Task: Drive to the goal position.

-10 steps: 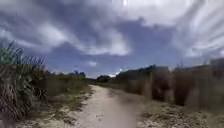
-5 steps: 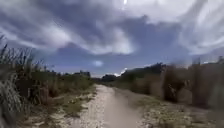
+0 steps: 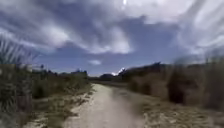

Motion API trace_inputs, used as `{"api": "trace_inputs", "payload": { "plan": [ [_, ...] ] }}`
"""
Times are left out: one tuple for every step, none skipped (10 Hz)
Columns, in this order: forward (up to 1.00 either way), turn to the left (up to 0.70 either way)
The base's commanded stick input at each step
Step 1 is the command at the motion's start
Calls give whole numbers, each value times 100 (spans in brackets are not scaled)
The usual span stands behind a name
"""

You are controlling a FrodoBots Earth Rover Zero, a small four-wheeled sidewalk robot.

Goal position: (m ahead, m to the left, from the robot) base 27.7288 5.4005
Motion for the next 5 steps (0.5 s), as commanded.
{"api": "trace_inputs", "payload": {
  "plan": [
    [85,28],
    [85,34],
    [85,34],
    [85,29],
    [85,18]
  ]
}}
